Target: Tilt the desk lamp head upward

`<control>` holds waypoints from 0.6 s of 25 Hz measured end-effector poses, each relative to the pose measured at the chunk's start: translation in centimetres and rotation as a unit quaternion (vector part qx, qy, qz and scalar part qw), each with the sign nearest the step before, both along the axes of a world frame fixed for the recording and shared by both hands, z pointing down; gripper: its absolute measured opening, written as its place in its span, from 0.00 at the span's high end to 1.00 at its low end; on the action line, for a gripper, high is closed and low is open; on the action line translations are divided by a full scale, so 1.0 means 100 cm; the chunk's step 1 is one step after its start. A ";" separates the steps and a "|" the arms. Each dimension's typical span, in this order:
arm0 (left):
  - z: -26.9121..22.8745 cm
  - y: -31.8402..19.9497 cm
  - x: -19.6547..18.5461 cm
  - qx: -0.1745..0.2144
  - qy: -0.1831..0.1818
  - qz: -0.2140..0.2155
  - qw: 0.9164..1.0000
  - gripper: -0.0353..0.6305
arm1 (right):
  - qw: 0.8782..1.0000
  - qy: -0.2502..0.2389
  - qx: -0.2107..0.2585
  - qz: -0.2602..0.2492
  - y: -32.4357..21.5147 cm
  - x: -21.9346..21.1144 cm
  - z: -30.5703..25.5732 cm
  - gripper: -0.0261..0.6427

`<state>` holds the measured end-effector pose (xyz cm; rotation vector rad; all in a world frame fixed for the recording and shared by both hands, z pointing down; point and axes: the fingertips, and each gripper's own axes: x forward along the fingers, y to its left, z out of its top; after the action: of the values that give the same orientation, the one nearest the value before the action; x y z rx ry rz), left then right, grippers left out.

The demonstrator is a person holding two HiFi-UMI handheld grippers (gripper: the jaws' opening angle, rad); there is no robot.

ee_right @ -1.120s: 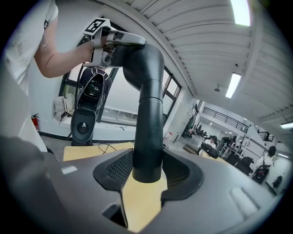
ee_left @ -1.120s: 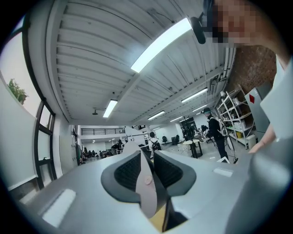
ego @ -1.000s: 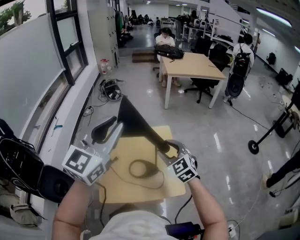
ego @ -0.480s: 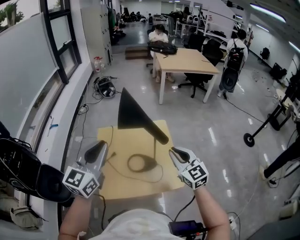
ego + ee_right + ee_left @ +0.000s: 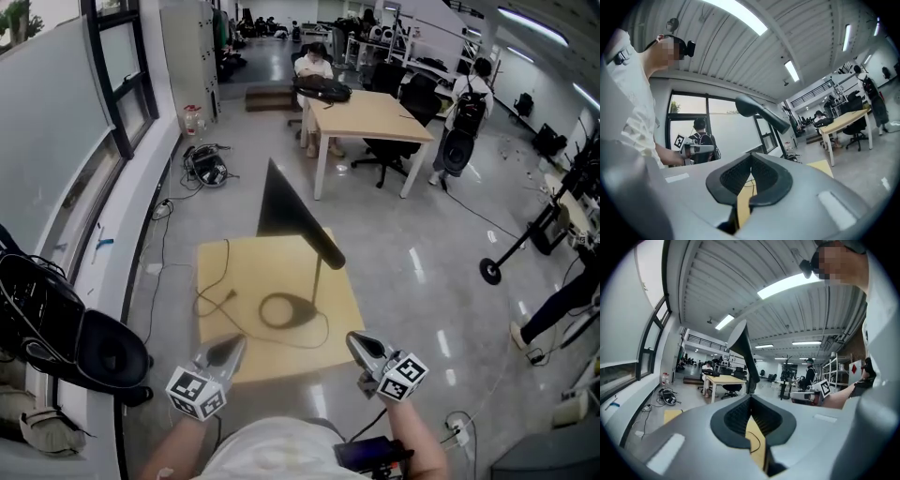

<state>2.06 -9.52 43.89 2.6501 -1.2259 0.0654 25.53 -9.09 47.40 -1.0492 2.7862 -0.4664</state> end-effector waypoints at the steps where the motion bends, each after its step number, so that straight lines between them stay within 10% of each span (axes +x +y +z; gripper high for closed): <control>1: 0.009 0.008 -0.001 -0.006 -0.004 0.005 1.000 0.94 | 1.000 0.001 -0.006 0.001 0.011 -0.001 0.007 0.94; 15: 0.055 0.089 0.015 -0.040 -0.006 0.054 0.998 0.94 | 0.998 0.050 -0.027 0.009 0.109 -0.040 0.044 0.94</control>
<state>3.59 -0.67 49.37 2.6485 -1.0587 0.1444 21.58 1.85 51.84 -1.1378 2.8647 -0.5026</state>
